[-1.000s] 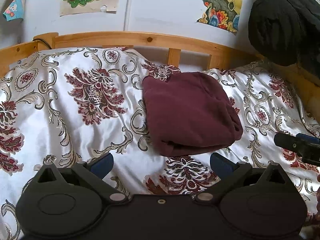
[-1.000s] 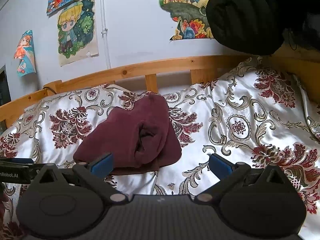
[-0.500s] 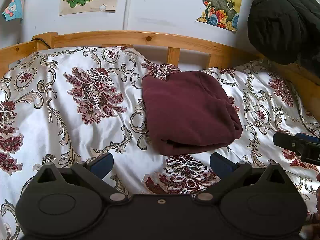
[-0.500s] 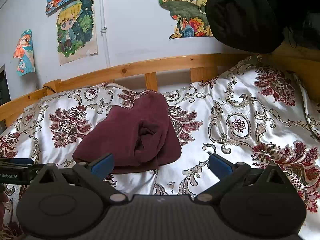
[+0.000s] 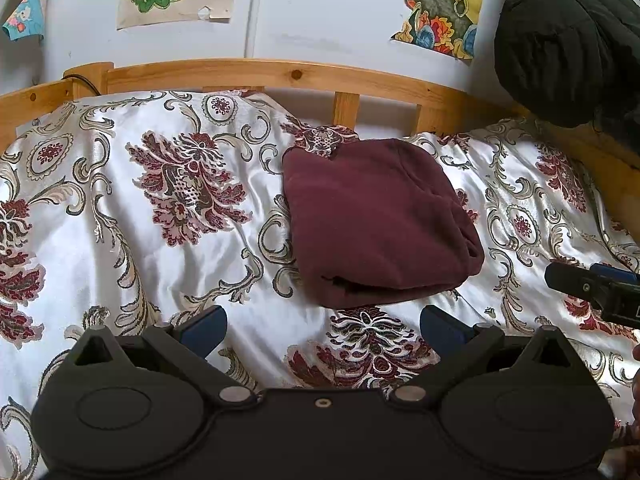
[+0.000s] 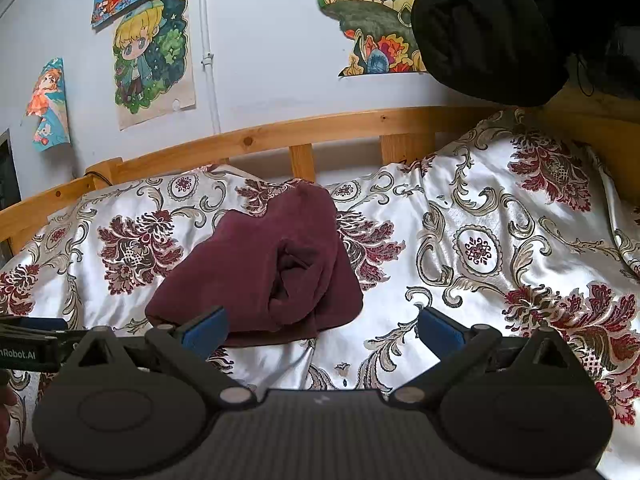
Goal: Fold small clothes
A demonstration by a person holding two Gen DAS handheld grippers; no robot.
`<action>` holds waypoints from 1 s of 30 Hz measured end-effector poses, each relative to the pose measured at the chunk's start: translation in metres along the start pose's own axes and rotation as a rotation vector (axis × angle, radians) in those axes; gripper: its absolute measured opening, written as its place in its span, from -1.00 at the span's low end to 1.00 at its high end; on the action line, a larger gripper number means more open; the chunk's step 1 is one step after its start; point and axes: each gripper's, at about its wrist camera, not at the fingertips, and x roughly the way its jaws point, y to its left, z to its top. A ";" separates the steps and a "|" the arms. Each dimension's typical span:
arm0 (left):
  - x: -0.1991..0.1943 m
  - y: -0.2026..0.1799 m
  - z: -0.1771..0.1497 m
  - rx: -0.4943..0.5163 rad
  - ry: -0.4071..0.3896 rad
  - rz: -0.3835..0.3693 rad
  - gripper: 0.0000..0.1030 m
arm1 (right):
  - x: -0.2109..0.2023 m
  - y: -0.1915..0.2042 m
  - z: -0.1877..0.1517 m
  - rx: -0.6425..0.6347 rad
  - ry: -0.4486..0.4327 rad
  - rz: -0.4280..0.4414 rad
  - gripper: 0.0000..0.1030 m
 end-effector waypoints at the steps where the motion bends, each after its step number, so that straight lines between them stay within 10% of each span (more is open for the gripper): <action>1: 0.000 0.000 0.000 0.000 0.000 0.000 0.99 | 0.000 0.000 0.000 0.000 -0.001 0.000 0.99; 30: 0.002 0.000 -0.002 -0.003 0.011 -0.007 0.99 | 0.001 0.000 -0.002 0.005 0.007 0.001 0.99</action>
